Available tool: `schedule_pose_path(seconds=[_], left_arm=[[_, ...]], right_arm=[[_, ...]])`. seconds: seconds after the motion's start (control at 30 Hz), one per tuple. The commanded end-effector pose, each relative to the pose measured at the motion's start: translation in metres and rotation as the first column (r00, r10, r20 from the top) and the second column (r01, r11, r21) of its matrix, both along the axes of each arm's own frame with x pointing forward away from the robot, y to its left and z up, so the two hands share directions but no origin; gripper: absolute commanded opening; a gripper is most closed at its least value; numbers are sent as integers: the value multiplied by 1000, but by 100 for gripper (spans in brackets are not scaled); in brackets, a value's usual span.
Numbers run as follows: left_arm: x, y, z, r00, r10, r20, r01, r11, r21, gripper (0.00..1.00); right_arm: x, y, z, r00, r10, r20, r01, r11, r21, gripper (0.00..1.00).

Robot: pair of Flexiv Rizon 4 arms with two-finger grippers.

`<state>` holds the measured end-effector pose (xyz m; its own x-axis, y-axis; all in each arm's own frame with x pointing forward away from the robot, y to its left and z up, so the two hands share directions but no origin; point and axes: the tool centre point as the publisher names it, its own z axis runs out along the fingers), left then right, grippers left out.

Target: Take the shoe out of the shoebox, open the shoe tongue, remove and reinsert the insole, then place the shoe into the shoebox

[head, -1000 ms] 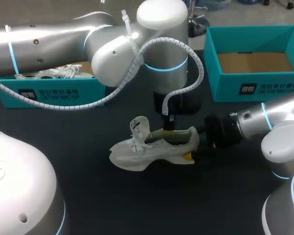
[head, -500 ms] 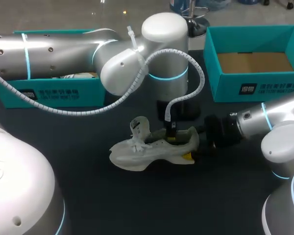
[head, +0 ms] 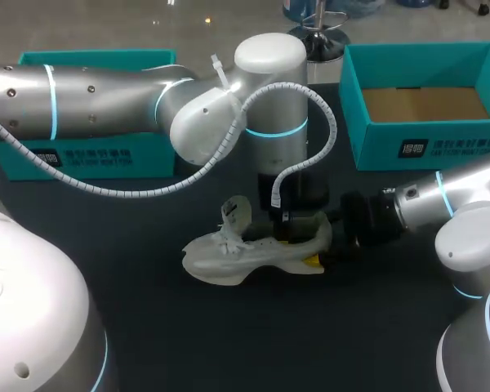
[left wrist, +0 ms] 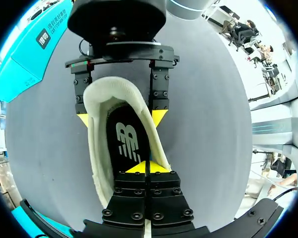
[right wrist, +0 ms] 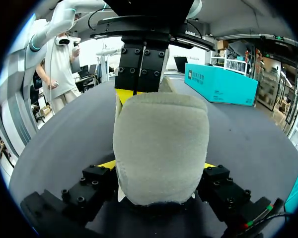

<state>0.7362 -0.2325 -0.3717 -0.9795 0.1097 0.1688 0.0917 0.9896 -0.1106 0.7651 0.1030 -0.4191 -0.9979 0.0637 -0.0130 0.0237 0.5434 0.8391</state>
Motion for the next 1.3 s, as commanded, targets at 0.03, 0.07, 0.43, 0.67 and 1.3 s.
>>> schedule_pose_path(seconds=[0.03, 0.07, 0.43, 0.67, 1.3], left_arm=[[2, 0, -9, 999, -6, -34, 6, 1000, -18, 0], [3, 1, -9, 999, -6, -43, 6, 1000, -19, 0], [-3, 0, -18, 993, -36, -110, 31, 999, -42, 0], [-11, -1, -23, 992, -43, -119, 39, 999, -38, 22], [0, -6, -46, 998, -34, -51, 34, 999, 3, 18]], right_arm=[[0, 2, -1, 1000, -1, 0, 1, 1000, -4, 0], [0, 2, -1, 1000, -1, 0, 1, 1000, -4, 0], [0, 2, -1, 1000, -1, 0, 1, 1000, -4, 0], [0, 2, -1, 1000, -1, 0, 1, 1000, -4, 0], [0, 2, -1, 1000, -1, 0, 1, 1000, -4, 0]])
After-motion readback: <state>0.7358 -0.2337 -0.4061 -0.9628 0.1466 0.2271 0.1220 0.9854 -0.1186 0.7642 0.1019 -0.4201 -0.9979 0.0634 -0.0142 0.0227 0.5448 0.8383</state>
